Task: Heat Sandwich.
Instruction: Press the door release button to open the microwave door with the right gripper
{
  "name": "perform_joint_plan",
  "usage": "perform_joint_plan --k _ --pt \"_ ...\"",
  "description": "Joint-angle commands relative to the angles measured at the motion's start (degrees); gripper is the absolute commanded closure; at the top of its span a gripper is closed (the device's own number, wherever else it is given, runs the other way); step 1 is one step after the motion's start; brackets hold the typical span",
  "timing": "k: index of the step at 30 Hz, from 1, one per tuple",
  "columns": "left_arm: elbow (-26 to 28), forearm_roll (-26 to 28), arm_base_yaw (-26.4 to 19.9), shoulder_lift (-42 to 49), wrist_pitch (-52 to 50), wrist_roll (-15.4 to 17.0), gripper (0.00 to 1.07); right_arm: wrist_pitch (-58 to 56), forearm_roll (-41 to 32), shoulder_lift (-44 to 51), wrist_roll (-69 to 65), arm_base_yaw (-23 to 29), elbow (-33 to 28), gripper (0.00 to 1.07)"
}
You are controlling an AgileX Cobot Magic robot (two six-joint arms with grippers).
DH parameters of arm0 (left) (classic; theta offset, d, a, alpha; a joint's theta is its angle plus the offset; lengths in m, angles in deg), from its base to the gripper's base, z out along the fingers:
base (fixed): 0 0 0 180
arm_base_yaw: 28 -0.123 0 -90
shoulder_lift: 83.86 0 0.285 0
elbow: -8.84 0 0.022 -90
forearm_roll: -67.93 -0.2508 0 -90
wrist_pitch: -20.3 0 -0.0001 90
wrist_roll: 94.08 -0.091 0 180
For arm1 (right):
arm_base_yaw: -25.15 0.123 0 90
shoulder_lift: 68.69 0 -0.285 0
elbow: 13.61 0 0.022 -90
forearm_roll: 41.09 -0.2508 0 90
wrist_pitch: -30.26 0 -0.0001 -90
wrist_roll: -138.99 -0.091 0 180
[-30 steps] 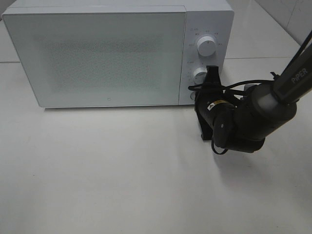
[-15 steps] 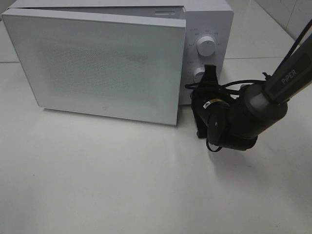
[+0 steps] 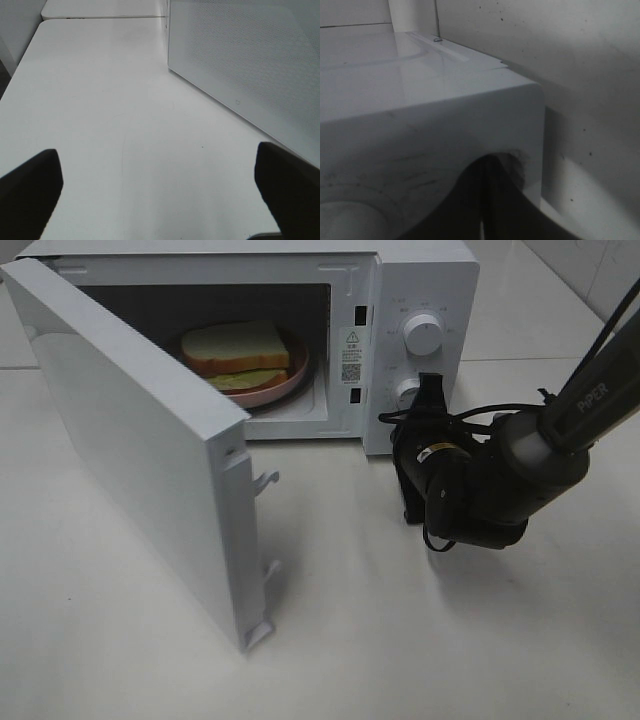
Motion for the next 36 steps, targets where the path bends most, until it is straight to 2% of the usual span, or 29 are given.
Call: perform_joint_plan --k 1,12,21,36 --pt "-0.2 0.0 0.3 1.2 -0.2 0.2 0.07 6.5 2.3 0.5 1.5 -1.8 1.8 1.07" --pt "-0.2 0.0 0.3 1.2 -0.2 0.2 0.07 -0.4 3.0 4.0 2.1 -1.8 -1.4 1.07" --pt "-0.2 0.0 0.3 1.2 -0.2 0.2 0.07 -5.6 7.3 8.0 1.7 -1.8 -5.4 1.07" --pt "-0.2 0.0 0.3 1.2 -0.2 0.2 0.07 -11.6 13.3 19.3 3.3 -1.8 -16.4 1.07"
